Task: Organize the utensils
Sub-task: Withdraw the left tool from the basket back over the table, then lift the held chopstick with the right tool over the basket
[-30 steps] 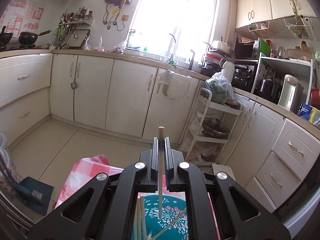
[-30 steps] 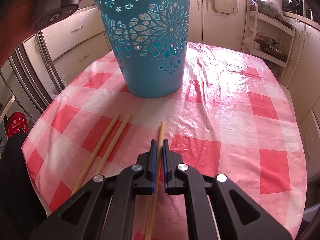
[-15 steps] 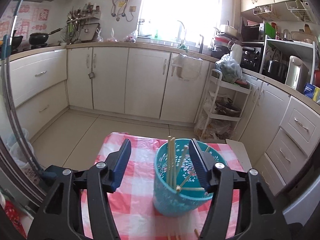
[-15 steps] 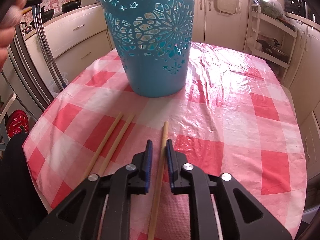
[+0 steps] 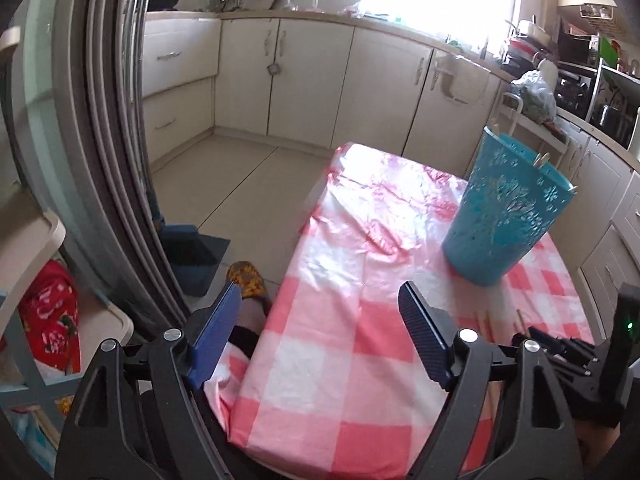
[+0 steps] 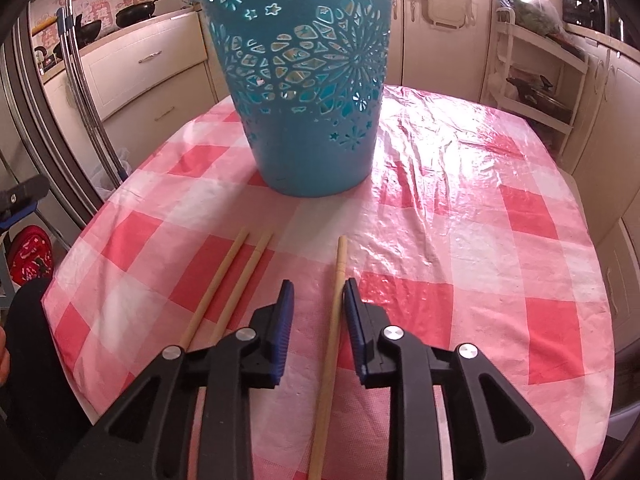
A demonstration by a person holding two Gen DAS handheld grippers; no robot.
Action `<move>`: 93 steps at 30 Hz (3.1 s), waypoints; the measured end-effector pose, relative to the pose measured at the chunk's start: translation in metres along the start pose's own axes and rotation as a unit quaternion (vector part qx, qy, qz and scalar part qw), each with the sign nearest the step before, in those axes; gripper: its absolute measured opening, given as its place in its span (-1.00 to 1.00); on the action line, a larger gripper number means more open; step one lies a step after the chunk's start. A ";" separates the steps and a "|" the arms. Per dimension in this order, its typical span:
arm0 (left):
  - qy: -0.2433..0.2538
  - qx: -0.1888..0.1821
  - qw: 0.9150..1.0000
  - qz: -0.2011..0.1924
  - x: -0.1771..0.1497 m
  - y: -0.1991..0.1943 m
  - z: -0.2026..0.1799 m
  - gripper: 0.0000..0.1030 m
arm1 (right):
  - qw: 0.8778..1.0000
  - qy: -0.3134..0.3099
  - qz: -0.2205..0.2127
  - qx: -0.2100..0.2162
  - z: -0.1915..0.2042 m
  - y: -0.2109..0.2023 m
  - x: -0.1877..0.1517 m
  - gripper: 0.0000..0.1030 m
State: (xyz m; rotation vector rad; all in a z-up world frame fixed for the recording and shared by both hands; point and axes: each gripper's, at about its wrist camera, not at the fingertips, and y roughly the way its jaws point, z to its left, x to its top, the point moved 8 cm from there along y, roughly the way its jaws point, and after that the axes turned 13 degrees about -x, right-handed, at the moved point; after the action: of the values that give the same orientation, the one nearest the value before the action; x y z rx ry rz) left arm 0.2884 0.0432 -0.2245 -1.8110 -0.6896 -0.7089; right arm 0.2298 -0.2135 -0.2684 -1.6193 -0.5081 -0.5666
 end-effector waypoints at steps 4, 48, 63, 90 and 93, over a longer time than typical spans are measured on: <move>-0.013 0.003 1.000 0.010 -0.012 0.004 0.020 0.50 | 1.000 -0.023 -0.007 -0.018 0.004 0.000 0.001 -0.58; 0.000 -0.008 1.000 0.018 -0.022 0.018 0.009 0.52 | 0.995 0.074 -0.005 0.063 -0.016 -0.034 0.004 -0.89; 0.005 -0.008 1.000 0.018 -0.022 0.018 0.007 0.52 | 0.977 0.126 -0.096 0.140 -0.024 -0.106 0.081 -0.89; 0.007 -0.012 1.000 0.018 -0.020 0.023 0.004 0.53 | 0.950 0.177 -0.253 0.048 -0.047 -0.059 0.236 -0.89; 0.012 -0.012 1.000 0.019 -0.020 0.024 0.003 0.53 | 0.955 0.168 -0.241 0.045 -0.044 -0.049 0.223 -0.89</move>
State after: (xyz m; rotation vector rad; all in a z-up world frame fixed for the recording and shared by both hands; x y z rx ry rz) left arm 0.2932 0.0356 -0.2544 -1.8298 -0.6317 -0.7146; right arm 0.3700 -0.2503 -0.0863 -1.2743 -0.6656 -1.1457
